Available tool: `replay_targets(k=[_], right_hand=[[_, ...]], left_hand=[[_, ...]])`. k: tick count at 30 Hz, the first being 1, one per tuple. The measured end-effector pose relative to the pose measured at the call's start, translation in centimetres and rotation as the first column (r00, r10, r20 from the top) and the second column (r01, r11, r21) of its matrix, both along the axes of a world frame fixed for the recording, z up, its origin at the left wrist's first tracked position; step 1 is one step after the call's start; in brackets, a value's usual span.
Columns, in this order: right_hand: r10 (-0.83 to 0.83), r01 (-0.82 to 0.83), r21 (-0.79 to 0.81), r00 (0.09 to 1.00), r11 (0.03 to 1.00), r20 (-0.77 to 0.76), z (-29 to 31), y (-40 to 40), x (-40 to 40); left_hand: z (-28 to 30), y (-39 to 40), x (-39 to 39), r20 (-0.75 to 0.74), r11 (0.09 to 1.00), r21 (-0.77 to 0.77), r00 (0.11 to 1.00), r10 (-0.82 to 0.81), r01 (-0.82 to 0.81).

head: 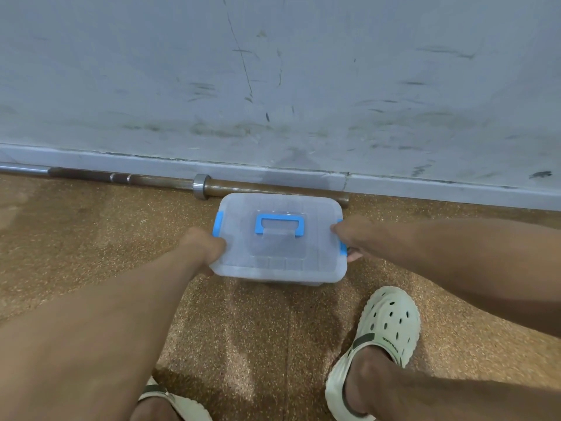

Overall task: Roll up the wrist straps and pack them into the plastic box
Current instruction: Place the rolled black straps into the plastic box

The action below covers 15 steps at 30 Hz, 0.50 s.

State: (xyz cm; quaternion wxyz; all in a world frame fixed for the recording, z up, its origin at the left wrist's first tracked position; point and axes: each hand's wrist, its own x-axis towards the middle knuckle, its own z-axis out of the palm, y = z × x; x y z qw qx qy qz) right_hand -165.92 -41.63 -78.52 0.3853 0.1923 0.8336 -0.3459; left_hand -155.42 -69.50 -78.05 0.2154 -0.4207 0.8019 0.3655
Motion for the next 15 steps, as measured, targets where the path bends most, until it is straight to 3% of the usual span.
replay_targets(k=[10, 15], right_hand=[[-0.027, 0.037, 0.113, 0.995, 0.993, -0.093, 1.1, 2.9, -3.7], [-0.010, 0.023, 0.142, 0.996, 0.990, -0.091, 0.4, 4.1, -4.7]], left_hand=[[0.6, 3.6, -2.7, -0.137, 0.957, 0.278, 0.989, -0.049, 0.086], [-0.1, 4.5, -3.8, -0.151, 0.955, 0.279, 0.987, -0.061, 0.102]])
